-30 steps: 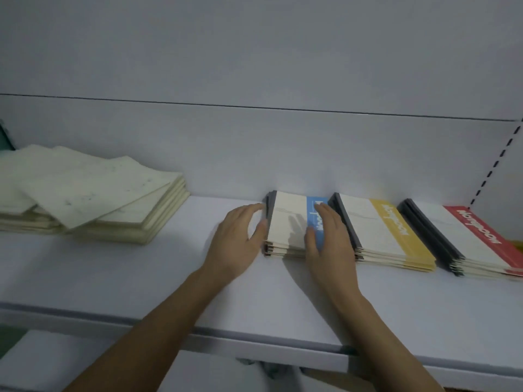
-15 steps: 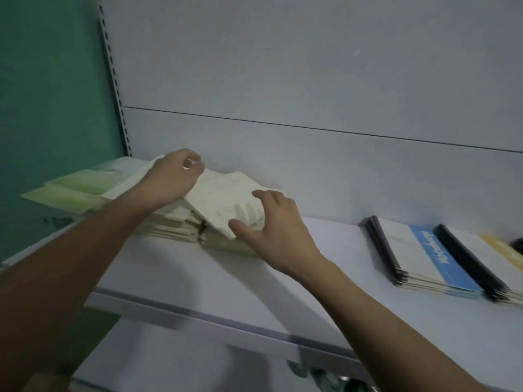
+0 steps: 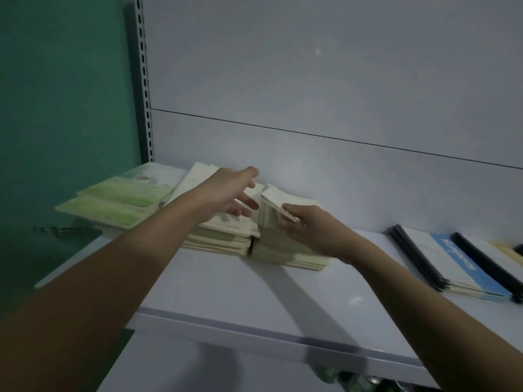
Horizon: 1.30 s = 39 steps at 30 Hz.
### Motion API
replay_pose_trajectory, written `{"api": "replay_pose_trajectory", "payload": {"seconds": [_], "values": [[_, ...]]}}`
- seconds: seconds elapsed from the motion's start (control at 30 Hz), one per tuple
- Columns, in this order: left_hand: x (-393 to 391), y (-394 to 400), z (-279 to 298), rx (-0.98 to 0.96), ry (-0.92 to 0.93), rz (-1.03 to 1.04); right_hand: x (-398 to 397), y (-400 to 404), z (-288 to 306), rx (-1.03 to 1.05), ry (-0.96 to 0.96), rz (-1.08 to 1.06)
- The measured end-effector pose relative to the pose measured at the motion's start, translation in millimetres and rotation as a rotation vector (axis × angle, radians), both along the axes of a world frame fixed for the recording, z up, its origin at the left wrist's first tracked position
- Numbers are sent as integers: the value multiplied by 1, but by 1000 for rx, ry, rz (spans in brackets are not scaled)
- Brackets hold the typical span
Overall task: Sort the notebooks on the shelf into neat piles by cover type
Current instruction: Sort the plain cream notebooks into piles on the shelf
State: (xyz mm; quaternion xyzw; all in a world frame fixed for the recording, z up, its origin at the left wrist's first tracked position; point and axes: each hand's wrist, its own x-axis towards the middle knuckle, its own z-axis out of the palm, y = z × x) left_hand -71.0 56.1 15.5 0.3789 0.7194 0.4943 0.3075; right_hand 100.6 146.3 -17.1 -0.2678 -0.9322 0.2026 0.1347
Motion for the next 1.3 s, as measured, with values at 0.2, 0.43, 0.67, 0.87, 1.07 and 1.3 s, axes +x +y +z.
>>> {"api": "replay_pose_trajectory", "payload": {"seconds": [0.2, 0.43, 0.67, 0.87, 1.07, 1.3], "values": [[11, 11, 9, 64, -604, -312, 4, 2, 25, 220, 268, -45], [4, 17, 6, 184, -597, -94, 3, 7, 13, 333, 83, -87], [-18, 3, -8, 319, -405, 139, 32, 19, -33, 41, -252, -87], [-22, -2, -11, 321, -434, 116, 38, 26, -28, 78, -186, -122], [-11, -1, -13, 279, -423, 79, 33, 45, -6, -2, 339, -296], [19, 13, -19, 329, -581, 23, -4, -12, -3, 305, 224, 4]]}}
